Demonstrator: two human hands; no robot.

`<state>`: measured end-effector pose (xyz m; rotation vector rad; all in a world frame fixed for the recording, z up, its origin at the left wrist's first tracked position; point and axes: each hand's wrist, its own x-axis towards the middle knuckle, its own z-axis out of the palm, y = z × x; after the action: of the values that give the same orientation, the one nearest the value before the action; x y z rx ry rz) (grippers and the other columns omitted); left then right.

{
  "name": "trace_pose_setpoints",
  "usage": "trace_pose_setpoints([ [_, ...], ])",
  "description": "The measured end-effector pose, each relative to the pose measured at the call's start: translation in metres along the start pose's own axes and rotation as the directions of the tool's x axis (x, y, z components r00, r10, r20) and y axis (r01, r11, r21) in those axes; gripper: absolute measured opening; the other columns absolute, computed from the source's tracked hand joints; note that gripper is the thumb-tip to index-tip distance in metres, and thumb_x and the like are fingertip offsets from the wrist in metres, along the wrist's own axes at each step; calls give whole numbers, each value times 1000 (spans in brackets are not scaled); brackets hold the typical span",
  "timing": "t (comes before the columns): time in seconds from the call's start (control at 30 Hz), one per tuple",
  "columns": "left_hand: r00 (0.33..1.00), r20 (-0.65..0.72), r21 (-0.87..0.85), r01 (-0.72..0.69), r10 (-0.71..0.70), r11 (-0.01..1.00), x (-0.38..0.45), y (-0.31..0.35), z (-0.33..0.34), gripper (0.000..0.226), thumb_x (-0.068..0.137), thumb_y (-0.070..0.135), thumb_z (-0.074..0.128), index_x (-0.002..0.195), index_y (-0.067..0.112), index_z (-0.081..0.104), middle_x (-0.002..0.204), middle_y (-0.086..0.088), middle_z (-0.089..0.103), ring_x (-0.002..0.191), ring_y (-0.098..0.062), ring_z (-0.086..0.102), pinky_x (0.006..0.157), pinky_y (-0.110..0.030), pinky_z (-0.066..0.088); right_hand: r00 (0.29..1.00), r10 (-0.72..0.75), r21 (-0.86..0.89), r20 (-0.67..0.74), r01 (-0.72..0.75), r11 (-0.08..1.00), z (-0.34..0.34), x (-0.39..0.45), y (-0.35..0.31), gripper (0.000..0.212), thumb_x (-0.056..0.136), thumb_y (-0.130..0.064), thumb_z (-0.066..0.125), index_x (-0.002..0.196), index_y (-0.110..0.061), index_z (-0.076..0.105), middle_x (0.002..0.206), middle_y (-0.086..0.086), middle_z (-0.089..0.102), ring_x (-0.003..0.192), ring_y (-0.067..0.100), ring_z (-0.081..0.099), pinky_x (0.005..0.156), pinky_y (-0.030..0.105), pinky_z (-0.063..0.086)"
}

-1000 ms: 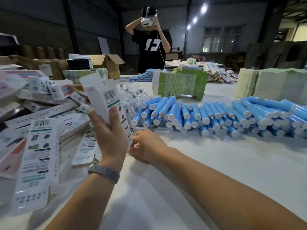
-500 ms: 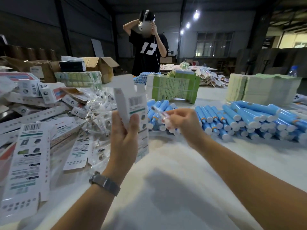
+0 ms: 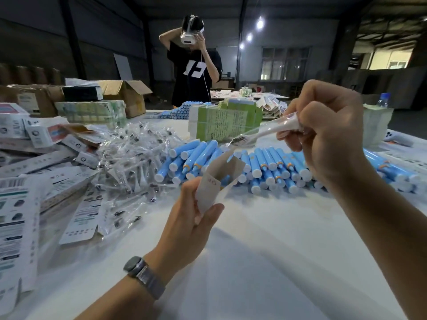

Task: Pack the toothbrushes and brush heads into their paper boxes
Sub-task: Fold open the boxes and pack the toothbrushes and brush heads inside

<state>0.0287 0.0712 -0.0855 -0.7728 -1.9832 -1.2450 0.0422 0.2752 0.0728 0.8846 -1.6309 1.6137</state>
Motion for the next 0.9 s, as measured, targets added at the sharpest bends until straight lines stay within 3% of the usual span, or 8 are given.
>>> trace_pose_setpoints([
  [0.13,998,-36,-9,44,-45,999,-1,-3,0,26,91,55,48,108,60,29,104,22,52,82,-14,52,67,-52,53,996,-70,12,64,69,998,3,-4,-7,22,63,3,40,52,-14,49,47,17,41,37,22,42,40,16,32],
  [0.3,999,-20,23,43,-43,999,-2,-4,0,28,90,58,48,109,62,29,109,19,53,85,-18,54,66,-52,53,970,68,-256,233,-7,967,23,-19,2,14,66,-2,47,60,11,47,51,27,44,41,4,43,43,17,33],
  [0.4,1000,10,21,7,-7,1000,-1,-1,0,29,91,60,49,111,63,28,106,18,54,80,-17,53,61,-37,50,942,109,-481,316,61,875,30,-26,9,15,68,-13,53,58,-5,46,49,8,41,49,5,32,48,27,28],
  [0.53,1000,2,-6,19,-19,1000,-1,0,-1,30,89,51,49,108,64,30,95,22,54,71,-12,50,58,-24,41,913,98,-616,395,184,766,34,-28,12,17,77,-25,72,67,-22,58,52,-12,48,51,8,43,53,19,34],
  [0.67,999,0,-10,44,-44,999,-2,-1,-1,25,89,51,47,106,62,32,91,10,54,70,-19,49,59,-36,42,899,80,-565,430,199,801,34,-26,16,15,79,-27,82,75,-25,68,64,-13,48,58,10,44,57,22,34],
  [0.77,994,-10,-74,112,-113,991,0,0,0,19,90,52,46,106,45,37,92,9,58,75,-20,54,67,-49,48,882,95,-490,461,164,856,30,-28,21,4,83,-25,78,80,-26,75,74,-14,45,65,8,44,60,19,34],
  [0.83,990,-10,-152,141,-144,978,1,-1,0,21,90,52,47,107,43,38,96,17,63,83,-15,61,75,-52,53,881,111,-526,460,170,833,29,-30,27,8,87,-25,73,89,-20,79,82,-15,41,73,9,43,66,25,39],
  [0.9,990,-11,-230,138,-144,964,3,-1,-1,22,92,51,50,112,45,39,106,12,67,90,-18,67,79,-56,55,882,104,-564,460,200,801,30,-32,33,13,88,-25,70,97,-19,78,89,-13,38,82,13,43,72,34,43],
])
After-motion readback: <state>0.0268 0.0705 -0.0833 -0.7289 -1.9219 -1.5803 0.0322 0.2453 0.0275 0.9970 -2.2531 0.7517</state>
